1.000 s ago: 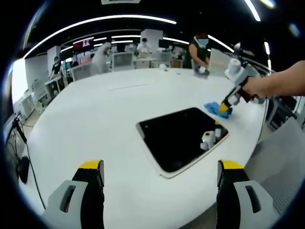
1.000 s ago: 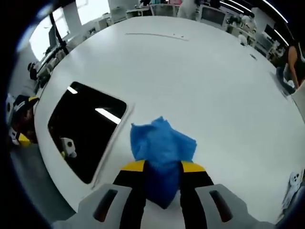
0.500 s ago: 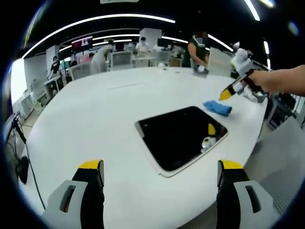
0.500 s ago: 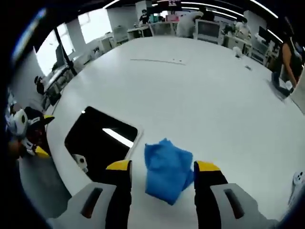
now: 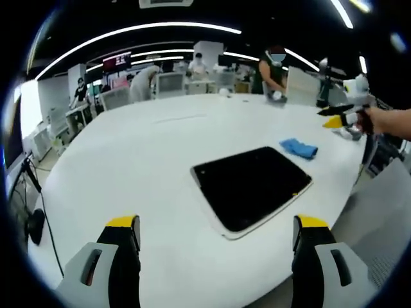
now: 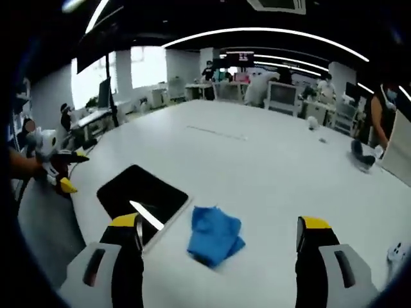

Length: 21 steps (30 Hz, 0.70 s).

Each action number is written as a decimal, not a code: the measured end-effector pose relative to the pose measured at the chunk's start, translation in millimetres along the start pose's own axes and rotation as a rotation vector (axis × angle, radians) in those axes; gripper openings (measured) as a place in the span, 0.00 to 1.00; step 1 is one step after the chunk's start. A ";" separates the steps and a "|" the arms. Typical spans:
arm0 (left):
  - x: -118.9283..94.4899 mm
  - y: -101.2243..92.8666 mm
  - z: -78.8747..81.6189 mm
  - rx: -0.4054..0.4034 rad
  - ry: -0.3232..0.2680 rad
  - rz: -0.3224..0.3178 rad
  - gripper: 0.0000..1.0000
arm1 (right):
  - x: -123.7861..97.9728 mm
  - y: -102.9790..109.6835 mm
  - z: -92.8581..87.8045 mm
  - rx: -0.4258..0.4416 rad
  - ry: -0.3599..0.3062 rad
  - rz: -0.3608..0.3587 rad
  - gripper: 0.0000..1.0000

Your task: Wipe the mirror surface with the cleaning cloth until all visible marks leave the cleaned area.

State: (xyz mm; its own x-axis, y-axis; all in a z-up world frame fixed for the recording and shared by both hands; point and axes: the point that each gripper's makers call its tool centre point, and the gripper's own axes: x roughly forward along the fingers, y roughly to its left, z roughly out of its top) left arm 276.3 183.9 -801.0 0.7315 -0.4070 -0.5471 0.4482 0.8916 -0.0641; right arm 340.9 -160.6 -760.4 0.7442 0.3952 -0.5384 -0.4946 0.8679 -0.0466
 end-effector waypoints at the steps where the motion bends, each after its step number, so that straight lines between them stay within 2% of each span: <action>1: -0.8 -1.0 1.8 -0.010 -0.013 -0.006 1.00 | 0.2 2.9 -1.4 -0.008 -0.010 0.004 1.00; 5: -0.9 -4.6 2.3 -0.007 -0.012 -0.016 1.00 | -2.6 16.1 -4.9 0.098 -0.066 0.021 1.00; 7: -0.2 -8.5 2.0 0.004 -0.006 -0.031 0.99 | -4.5 20.8 -12.1 0.072 -0.065 0.020 1.00; 9: -2.1 -13.1 1.0 0.002 -0.008 -0.046 0.99 | -5.6 28.0 -28.2 0.088 -0.013 0.030 1.00; 10: -3.3 -14.0 0.2 0.001 -0.007 -0.047 0.99 | -6.8 28.3 -31.0 0.090 -0.009 0.025 1.00; 15: -2.3 -17.1 9.9 -0.001 -0.055 -0.048 0.99 | -12.7 27.7 -36.5 0.103 -0.032 0.010 1.00; 21: -3.0 -9.2 7.5 -0.019 -0.051 -0.027 0.99 | -17.0 25.3 -34.8 0.113 -0.047 -0.004 1.00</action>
State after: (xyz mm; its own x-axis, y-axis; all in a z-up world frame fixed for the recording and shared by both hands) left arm 273.8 175.5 -792.4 0.7447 -0.4404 -0.5014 0.4590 0.8834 -0.0942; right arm 300.1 -155.8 -781.7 0.7677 0.4028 -0.4984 -0.4397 0.8969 0.0475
